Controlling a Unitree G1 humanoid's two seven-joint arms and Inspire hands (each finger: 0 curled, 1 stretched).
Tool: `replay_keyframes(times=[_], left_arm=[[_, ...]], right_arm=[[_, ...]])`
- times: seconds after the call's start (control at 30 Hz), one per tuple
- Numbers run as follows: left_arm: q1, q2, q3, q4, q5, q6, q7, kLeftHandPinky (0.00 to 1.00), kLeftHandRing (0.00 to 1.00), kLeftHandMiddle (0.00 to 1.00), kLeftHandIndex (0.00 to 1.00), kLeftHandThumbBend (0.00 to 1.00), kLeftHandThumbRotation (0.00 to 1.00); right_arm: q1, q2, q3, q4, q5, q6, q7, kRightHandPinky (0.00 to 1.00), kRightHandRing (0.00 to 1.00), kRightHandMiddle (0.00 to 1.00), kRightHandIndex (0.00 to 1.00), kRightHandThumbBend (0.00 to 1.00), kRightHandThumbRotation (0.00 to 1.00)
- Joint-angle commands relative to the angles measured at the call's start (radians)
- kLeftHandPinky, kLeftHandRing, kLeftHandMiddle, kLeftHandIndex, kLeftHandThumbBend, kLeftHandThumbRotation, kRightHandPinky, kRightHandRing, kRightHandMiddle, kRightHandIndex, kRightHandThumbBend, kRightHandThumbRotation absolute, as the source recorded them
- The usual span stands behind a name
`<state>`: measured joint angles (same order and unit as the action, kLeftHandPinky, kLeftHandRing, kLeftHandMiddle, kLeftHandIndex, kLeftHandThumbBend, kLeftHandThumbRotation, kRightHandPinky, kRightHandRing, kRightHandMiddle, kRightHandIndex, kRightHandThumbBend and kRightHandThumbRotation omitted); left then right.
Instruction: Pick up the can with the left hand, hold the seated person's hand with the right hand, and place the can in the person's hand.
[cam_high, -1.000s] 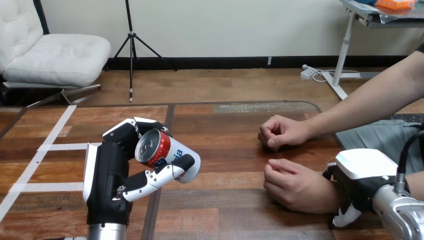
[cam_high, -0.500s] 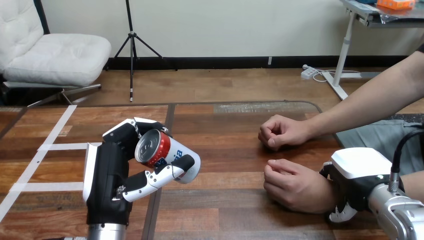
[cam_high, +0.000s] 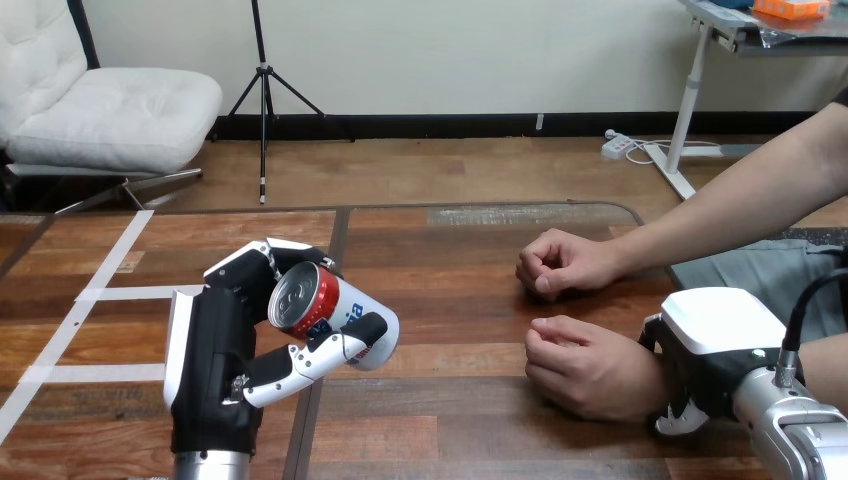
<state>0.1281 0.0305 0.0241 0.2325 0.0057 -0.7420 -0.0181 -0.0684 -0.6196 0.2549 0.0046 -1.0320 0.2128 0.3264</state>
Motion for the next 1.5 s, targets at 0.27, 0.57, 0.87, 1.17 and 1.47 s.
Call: replay_keyframes(times=[0.27, 0.57, 0.87, 1.17, 1.47], left_arm=[[-0.032, 0.004, 0.013, -0.064, -0.025, -0.008, -0.006, 0.38, 0.39, 0.41, 0.44, 0.74, 0.00], [-0.034, 0.005, 0.016, -0.062, -0.023, -0.011, -0.006, 0.38, 0.40, 0.42, 0.44, 0.74, 0.00], [-0.037, 0.008, 0.019, -0.058, -0.024, -0.012, -0.009, 0.38, 0.40, 0.42, 0.44, 0.74, 0.00], [-0.039, 0.006, 0.021, -0.057, -0.020, -0.007, -0.011, 0.38, 0.39, 0.42, 0.44, 0.73, 0.00], [-0.042, 0.005, 0.024, -0.053, -0.015, -0.009, -0.015, 0.38, 0.39, 0.42, 0.44, 0.73, 0.00]], right_arm=[[-0.042, 0.018, 0.009, 0.049, 0.037, 0.008, -0.037, 0.17, 0.25, 0.36, 0.57, 0.86, 0.00], [-0.038, 0.001, 0.013, 0.053, 0.035, 0.005, -0.049, 0.18, 0.26, 0.37, 0.54, 0.77, 0.00], [-0.024, -0.015, 0.004, 0.044, 0.038, 0.001, -0.061, 0.19, 0.28, 0.38, 0.50, 0.72, 0.00], [-0.014, -0.029, -0.001, 0.040, 0.040, -0.007, -0.070, 0.20, 0.28, 0.40, 0.53, 0.71, 0.00], [-0.008, -0.033, -0.008, 0.032, 0.042, 0.009, -0.051, 0.21, 0.31, 0.43, 0.56, 0.71, 0.00]])
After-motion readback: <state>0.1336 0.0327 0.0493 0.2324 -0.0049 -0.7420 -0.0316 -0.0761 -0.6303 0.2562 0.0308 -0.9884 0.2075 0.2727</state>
